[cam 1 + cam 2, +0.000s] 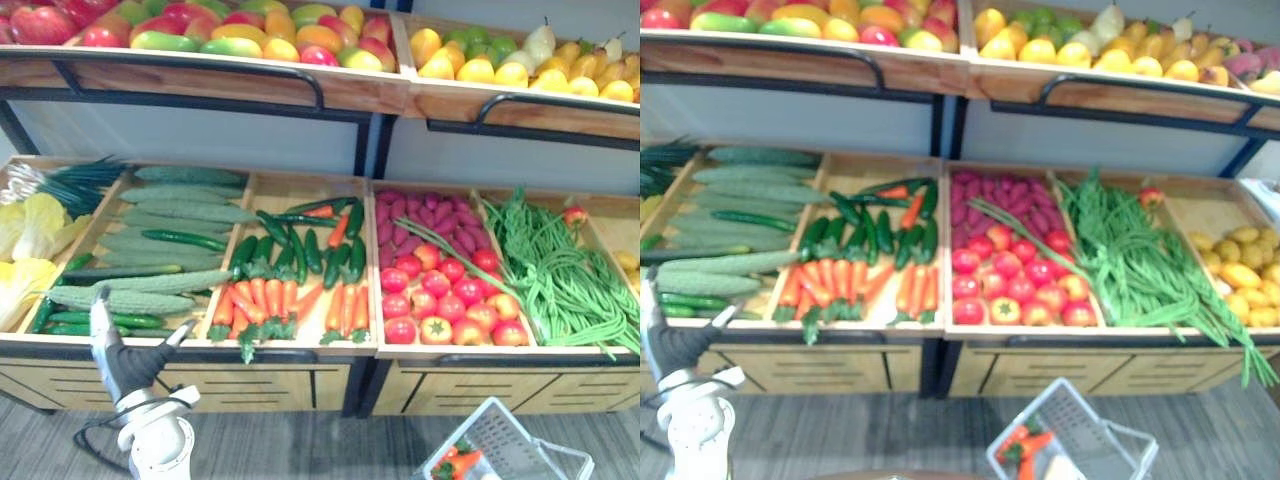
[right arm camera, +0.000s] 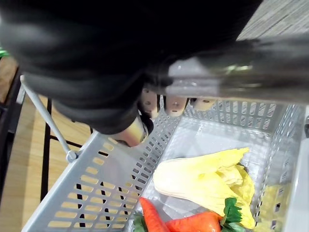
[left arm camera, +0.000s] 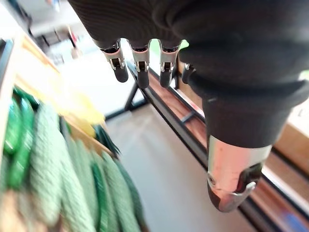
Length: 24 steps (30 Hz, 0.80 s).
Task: Pick vegetable in the basket
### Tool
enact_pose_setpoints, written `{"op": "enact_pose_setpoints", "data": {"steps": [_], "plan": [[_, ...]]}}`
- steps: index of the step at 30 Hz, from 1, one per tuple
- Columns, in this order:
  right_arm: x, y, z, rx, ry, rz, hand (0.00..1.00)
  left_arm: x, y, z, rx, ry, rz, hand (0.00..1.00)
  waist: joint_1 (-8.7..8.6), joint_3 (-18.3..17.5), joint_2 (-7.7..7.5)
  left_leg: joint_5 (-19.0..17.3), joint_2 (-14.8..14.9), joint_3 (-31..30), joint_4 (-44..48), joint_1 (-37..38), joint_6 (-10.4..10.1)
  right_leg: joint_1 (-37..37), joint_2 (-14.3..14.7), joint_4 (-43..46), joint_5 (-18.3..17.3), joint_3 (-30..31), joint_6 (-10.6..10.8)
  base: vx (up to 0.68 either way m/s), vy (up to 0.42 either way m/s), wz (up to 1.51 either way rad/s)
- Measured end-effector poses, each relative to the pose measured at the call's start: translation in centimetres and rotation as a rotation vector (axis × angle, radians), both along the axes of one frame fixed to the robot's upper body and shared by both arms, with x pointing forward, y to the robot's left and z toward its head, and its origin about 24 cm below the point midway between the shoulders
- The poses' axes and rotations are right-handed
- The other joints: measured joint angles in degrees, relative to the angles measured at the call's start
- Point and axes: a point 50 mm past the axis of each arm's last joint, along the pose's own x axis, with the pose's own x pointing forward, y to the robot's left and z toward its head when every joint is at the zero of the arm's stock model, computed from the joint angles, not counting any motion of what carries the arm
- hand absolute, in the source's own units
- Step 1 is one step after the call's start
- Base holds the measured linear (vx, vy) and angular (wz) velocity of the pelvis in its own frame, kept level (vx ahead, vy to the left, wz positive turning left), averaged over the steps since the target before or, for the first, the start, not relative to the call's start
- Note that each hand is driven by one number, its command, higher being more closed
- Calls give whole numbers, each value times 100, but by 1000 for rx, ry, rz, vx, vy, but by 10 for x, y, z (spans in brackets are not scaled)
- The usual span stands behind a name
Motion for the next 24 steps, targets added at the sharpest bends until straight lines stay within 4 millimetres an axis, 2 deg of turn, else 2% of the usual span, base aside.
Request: {"op": "enact_pose_setpoints", "data": {"steps": [3,7,8,11,14,15,19,24], "plan": [[5,3,1,-13,-14,29,100,-19,10,-29,-76,94,153,0,34,-15,-6,108,0,-39,-156,22,-16,-1,15,5,-19,-110,-22,-5,-26,19],[10,10,0,-14,-32,24,100,-58,14,-92,-260,320,336,0,56,-35,25,226,-2,-78,-303,95,-44,8,29,-7,-14,-187,-12,26,-18,8],[10,11,0,-18,-39,15,100,-72,12,-111,-320,401,375,0,47,-50,51,246,-3,-101,-371,119,-26,23,24,-30,-15,-209,-15,39,-13,9],[11,12,1,-23,-45,2,100,-104,2,-147,-502,513,488,0,36,-67,95,273,-20,-89,-507,222,-21,94,25,-109,-28,-219,-34,28,-6,0],[11,11,1,-29,-44,-13,100,-140,-18,-180,-672,671,588,0,9,-110,168,285,-51,-38,-654,293,-33,92,36,-179,-43,-185,-28,51,2,-7],[12,10,1,-30,-44,-26,100,-149,-26,-187,-712,727,596,0,-10,-130,201,289,-75,-26,-693,305,-40,75,43,-203,-43,-155,-28,66,9,-11],[14,7,0,-29,-28,-29,100,-162,-39,-198,-786,815,588,0,-30,-139,277,307,-77,44,-719,369,-68,43,74,-207,-14,-29,15,75,2,-15],[23,3,0,-34,-11,25,100,-144,-51,-206,-820,886,421,0,-91,-93,331,299,-114,-1,-726,406,-76,95,62,-242,-17,-30,13,49,-2,1]]}}
